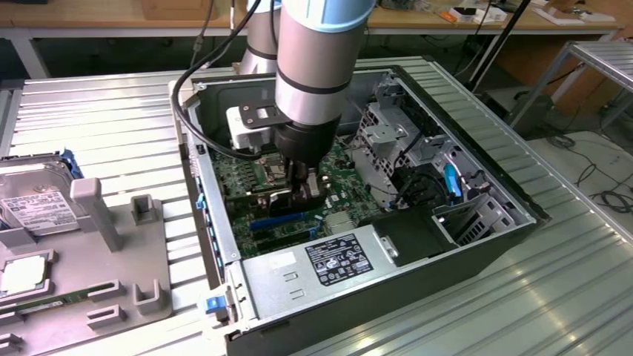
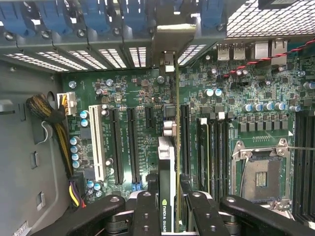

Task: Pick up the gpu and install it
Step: 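Insert the gpu into the slot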

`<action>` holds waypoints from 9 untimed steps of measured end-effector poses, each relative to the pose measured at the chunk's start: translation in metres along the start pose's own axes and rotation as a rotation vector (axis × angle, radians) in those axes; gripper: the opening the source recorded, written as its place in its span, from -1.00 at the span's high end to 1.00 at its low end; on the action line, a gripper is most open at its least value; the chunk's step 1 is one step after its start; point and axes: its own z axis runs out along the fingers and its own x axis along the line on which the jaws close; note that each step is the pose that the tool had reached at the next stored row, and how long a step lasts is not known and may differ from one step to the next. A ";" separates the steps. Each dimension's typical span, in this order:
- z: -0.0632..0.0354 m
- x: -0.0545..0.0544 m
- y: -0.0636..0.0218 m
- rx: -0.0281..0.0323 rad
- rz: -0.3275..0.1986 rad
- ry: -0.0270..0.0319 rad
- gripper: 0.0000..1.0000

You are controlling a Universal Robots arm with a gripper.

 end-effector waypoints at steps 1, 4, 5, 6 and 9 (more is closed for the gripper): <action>0.0010 0.000 0.0001 0.0000 0.000 0.0000 0.47; 0.0022 0.000 0.0001 -0.0002 0.000 0.0003 0.47; 0.0025 0.000 0.0001 0.0000 0.000 0.0000 0.47; 0.0032 0.000 0.0002 0.0001 0.000 -0.0002 0.47; 0.0042 0.000 0.0004 0.0000 0.000 0.0001 0.47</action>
